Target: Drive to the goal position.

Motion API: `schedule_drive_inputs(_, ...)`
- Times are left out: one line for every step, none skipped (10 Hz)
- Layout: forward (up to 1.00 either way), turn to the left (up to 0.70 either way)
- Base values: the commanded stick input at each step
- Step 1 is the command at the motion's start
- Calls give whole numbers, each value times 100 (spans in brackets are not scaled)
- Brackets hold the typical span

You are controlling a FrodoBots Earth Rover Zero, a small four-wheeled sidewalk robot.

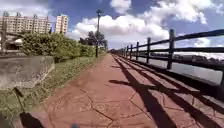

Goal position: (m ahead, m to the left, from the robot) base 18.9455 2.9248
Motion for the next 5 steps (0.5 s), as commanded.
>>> schedule_drive_inputs(85, 0)
schedule_drive_inputs(85, 0)
schedule_drive_inputs(85, 0)
schedule_drive_inputs(85, 0)
schedule_drive_inputs(85, 0)
